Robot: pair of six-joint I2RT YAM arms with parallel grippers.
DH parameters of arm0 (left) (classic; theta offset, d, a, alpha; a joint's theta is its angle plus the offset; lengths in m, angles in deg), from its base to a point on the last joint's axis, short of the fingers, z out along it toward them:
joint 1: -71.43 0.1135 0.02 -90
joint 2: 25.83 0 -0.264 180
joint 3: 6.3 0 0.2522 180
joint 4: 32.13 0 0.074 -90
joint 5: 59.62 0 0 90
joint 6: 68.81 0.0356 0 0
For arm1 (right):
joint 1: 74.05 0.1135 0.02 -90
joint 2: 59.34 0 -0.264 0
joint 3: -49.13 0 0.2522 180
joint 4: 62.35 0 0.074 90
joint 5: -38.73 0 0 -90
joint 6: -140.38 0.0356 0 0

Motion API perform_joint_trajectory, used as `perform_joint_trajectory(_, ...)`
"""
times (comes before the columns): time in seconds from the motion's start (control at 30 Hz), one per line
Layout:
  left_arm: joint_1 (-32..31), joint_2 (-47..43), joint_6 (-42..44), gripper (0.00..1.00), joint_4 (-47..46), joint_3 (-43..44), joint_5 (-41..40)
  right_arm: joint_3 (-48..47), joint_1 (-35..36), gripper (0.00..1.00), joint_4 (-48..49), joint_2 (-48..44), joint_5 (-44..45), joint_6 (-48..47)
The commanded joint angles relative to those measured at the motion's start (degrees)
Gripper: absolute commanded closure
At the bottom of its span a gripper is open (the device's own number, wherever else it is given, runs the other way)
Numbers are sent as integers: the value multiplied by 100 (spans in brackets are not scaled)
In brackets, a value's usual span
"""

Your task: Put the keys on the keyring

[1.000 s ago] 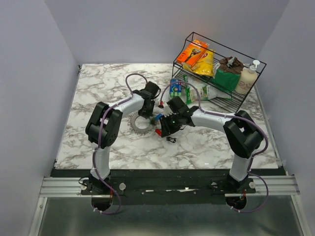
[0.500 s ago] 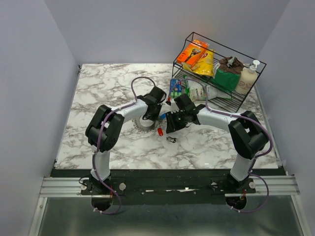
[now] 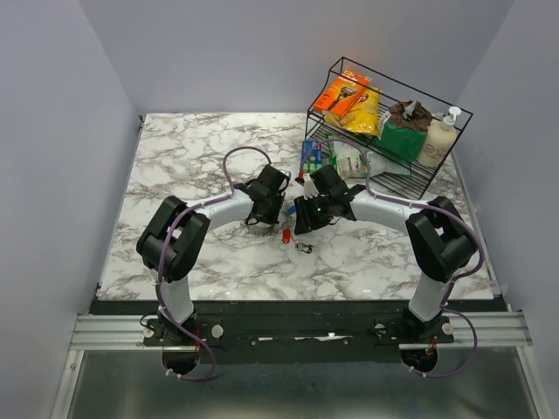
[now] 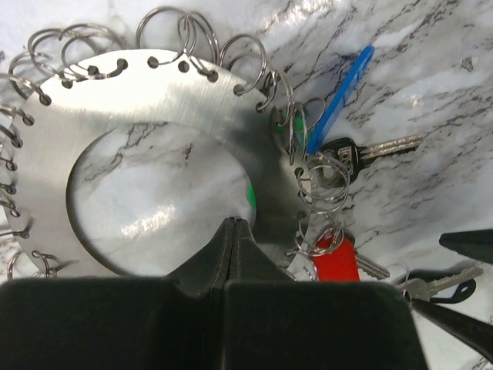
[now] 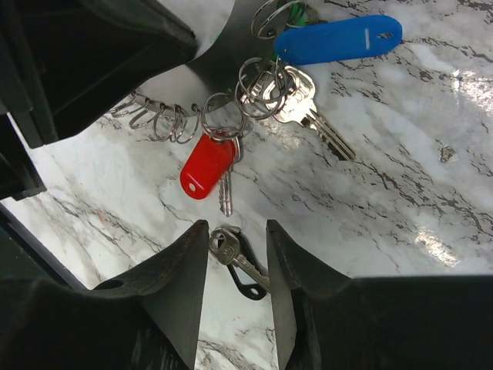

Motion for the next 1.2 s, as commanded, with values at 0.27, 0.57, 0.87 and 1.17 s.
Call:
perform_joint_trajectory(0.27,-68,167,-364,100,1328,-880,-540,-109,-127,55,146,-10,-104,48)
perform_joint_trajectory(0.57,-68,-61,-461,100,1960,-599,-1277,-320,-267,55,164,-45,-43,-22)
perform_joint_trajectory(0.87,-59,-474,-452,100,1961,-511,-1480,-1225,-276,43,164,463,54,-31)
perform_joint_trajectory(1.17,107,-835,-531,54,1794,-494,-1332,-2271,-294,41,23,1264,-280,-40)
